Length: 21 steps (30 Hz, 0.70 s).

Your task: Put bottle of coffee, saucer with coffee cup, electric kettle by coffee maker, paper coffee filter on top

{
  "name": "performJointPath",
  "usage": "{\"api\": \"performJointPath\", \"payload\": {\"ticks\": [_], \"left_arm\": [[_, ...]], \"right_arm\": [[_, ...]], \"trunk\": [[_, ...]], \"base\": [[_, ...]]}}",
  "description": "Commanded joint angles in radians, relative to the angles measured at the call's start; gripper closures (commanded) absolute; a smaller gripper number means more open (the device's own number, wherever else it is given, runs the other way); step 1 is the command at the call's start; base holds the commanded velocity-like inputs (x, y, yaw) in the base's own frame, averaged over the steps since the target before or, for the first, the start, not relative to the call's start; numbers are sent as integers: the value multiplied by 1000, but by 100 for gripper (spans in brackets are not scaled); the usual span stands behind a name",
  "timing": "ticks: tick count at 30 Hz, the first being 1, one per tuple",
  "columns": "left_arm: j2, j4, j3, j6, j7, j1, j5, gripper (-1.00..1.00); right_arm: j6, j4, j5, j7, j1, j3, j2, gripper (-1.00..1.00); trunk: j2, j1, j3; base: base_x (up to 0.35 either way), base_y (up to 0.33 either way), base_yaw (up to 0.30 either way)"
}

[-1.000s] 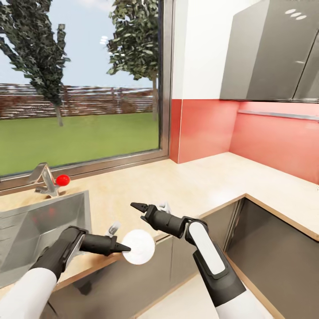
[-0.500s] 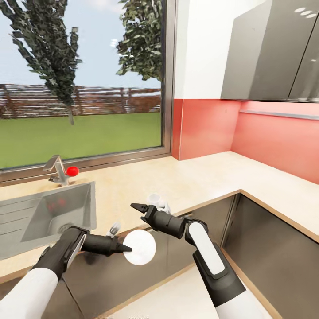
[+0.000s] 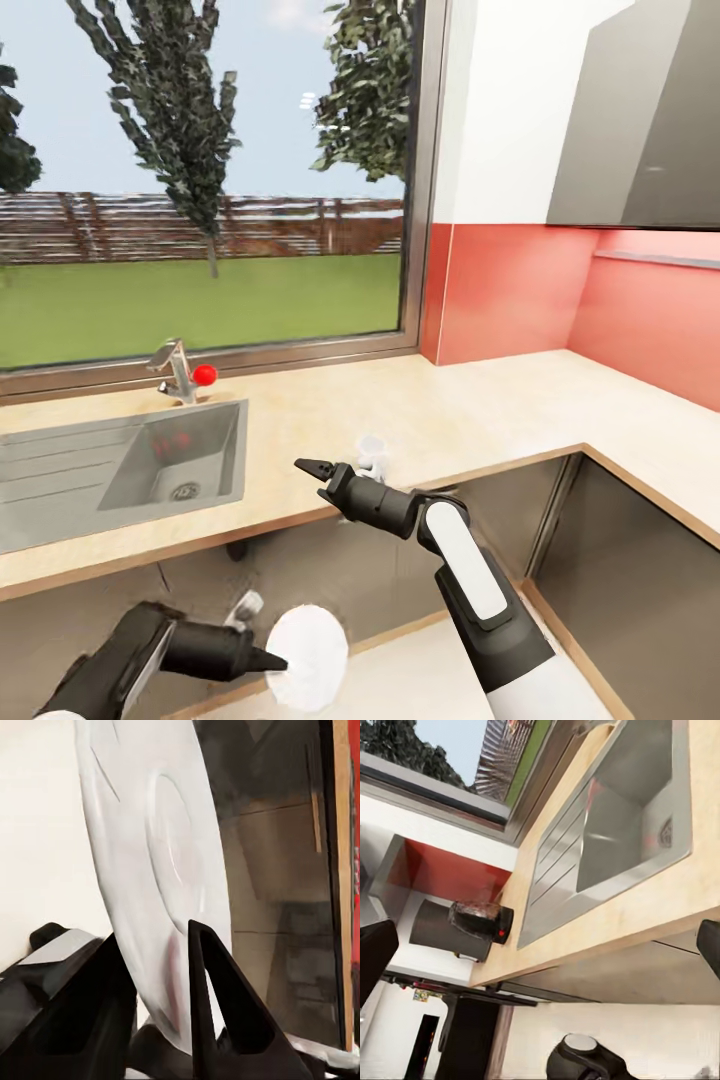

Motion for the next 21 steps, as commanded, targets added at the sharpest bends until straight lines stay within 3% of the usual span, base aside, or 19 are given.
{"api": "performJointPath", "payload": {"ticks": [1,4,7,8,10,12,15,17,20,21], "left_arm": [[1,-1,2,-15,-7,41,-5,100],[4,-1,28,-79,0,121,-6,100],[11,2,88,-154,19,195,-10,100],[16,3,163,-240,85,278,-11,100],[16,4,193,-289,136,321,-11,100],[15,10,211,-342,218,370,-9,100],[15,88,232,-375,333,389,-7,100],[17,150,260,-419,440,392,-8,100],[18,231,283,-496,590,394,-10,100],[19,262,288,-517,638,394,-10,100]], "right_arm": [[2,-1,-10,-9,-1,0,0,-100],[2,0,-10,-9,-1,1,0,-100],[3,4,-9,-8,0,3,0,-100],[5,17,-7,-7,0,59,0,-100],[5,20,-7,-6,1,113,0,-100],[4,23,-7,-5,1,211,0,-100],[4,25,-7,-4,2,316,-11,-100],[4,26,-7,-4,3,387,-39,-100],[2,63,-7,-5,4,508,-106,-100],[0,111,-7,-5,4,565,-131,-100]], "trunk": [[-1,0,-1],[-1,0,-1],[-1,0,-1],[-1,0,-1],[-1,0,-1],[-1,0,-1],[-1,0,-1],[-1,0,-1],[-1,0,-1],[-1,0,-1]], "base": [[0,-1,278],[0,-1,278],[0,0,278],[0,0,278],[0,0,278],[0,0,278],[0,0,278],[0,0,278],[0,0,278],[0,0,278]]}}
